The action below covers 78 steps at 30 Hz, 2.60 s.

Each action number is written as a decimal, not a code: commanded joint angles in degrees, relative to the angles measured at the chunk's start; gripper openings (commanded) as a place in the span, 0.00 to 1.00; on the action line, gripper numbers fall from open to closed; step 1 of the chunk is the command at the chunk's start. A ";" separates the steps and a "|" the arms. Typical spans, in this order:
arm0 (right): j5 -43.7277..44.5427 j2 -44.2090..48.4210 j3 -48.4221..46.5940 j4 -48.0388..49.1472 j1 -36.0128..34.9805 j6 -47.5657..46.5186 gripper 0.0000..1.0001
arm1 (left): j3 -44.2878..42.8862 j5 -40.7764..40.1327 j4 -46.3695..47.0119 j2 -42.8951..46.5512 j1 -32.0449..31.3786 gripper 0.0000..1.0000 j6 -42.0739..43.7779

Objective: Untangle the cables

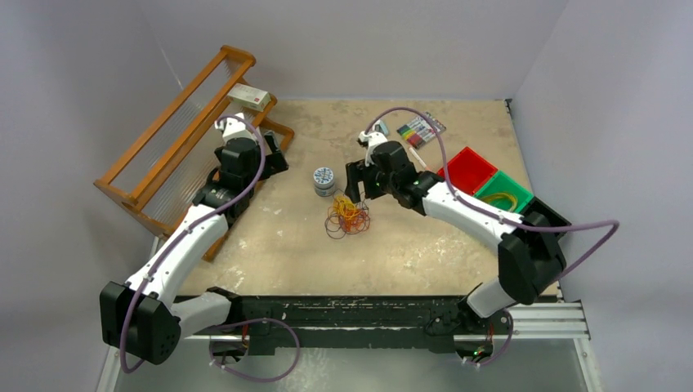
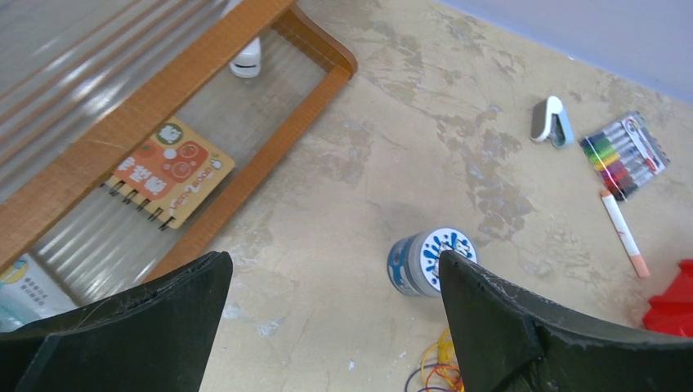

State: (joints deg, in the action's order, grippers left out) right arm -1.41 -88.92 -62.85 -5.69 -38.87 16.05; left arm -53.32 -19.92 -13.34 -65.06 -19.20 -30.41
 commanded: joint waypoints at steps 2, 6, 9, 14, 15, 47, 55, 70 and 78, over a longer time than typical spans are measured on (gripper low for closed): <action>7.53 3.10 1.00 -2.00 2.00 1.57 0.82 | 0.45 7.11 3.93 -1.29 -0.43 0.95 -0.69; 5.36 3.17 3.20 -1.56 3.50 5.89 0.76 | 2.50 8.57 5.98 -2.12 -1.22 0.95 -1.91; 2.07 0.73 2.44 -1.15 3.50 9.04 0.68 | 2.62 8.49 6.05 -2.65 -1.53 0.95 -1.85; 0.02 -2.89 1.92 1.19 3.47 13.33 0.62 | 2.31 7.84 5.72 -2.41 -1.54 0.95 -0.99; 0.01 -3.37 1.75 1.62 3.50 13.81 0.62 | 2.19 7.71 5.54 -2.27 -1.54 0.95 -0.85; 2.73 -7.68 0.16 7.39 3.89 16.33 0.15 | 1.70 5.72 5.35 -1.81 -1.54 0.94 -0.17; 0.74 -4.59 3.56 11.38 3.99 15.45 0.00 | 0.81 3.56 5.14 -0.39 -1.53 0.97 -1.06; 2.44 13.20 18.63 24.94 3.96 11.88 0.00 | 10.29 8.34 26.81 7.88 -1.79 0.99 -0.50; 4.97 19.32 19.80 28.55 3.91 7.95 0.00 | 12.09 5.51 29.57 4.00 -10.60 0.99 2.91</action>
State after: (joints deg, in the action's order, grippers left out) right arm 1.65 -71.20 -42.61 18.79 -35.18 27.62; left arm -42.92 -12.23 10.33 -60.36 -24.16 -30.59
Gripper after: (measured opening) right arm 0.008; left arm 0.988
